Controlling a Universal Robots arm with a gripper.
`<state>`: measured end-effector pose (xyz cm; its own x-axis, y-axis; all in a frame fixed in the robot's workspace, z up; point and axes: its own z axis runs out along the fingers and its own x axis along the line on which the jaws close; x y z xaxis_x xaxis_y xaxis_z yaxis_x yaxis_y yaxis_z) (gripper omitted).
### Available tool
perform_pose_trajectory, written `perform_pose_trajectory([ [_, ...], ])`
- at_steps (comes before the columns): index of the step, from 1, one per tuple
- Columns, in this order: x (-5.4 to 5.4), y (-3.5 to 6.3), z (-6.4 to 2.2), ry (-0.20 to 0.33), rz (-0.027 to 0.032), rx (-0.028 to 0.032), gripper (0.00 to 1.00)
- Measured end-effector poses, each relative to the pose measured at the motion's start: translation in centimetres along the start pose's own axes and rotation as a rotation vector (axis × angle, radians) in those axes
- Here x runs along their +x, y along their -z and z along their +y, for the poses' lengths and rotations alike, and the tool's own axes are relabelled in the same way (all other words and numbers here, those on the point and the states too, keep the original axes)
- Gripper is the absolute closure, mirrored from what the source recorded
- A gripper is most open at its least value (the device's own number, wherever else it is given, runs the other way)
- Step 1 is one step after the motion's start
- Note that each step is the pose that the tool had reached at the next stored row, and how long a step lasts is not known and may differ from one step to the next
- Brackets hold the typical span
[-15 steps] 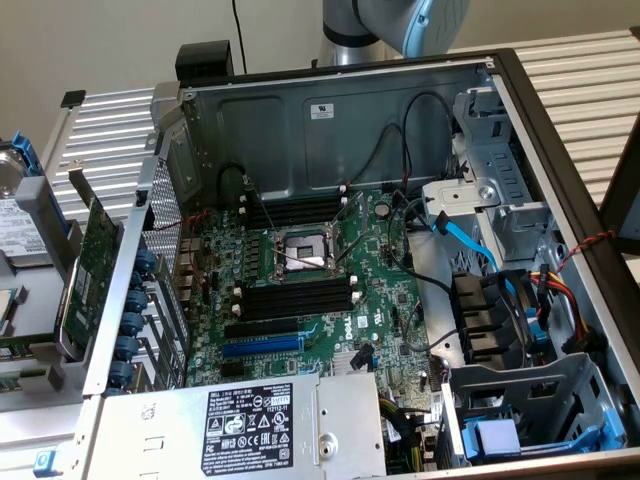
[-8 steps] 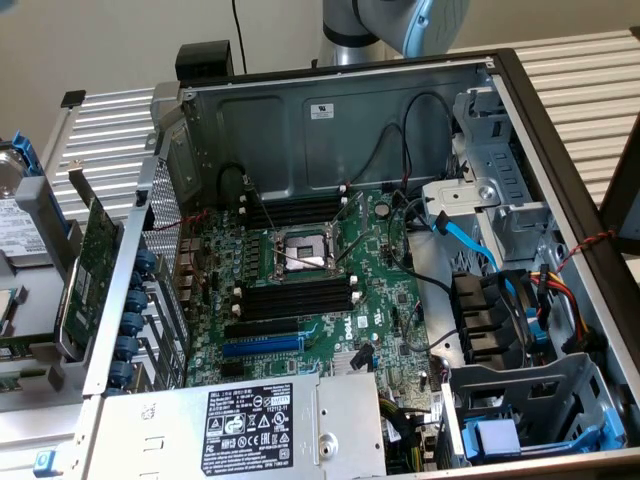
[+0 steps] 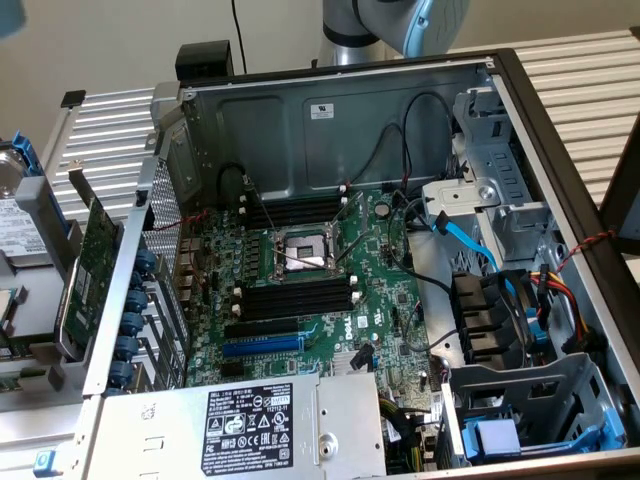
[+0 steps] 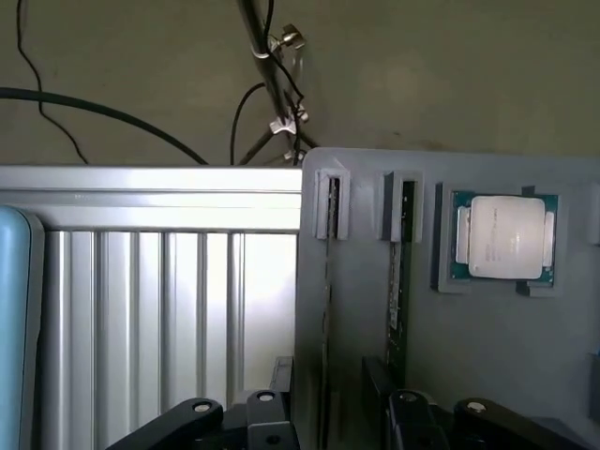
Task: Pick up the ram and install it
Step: 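Pick up the ram and move it above insertion slot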
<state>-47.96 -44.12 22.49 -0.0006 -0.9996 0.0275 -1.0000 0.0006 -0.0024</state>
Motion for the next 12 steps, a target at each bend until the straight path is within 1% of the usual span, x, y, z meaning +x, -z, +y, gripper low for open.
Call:
perform_pose_trajectory([
  [6,0.0,-1.08,0.00,0.000,-0.0020,-0.0022,0.58],
  [8,0.0,-1.43,0.00,0.000,-0.0029,-0.0042,0.58],
  [12,0.0,-1.99,0.00,0.000,-0.0058,-0.0101,0.58],
])
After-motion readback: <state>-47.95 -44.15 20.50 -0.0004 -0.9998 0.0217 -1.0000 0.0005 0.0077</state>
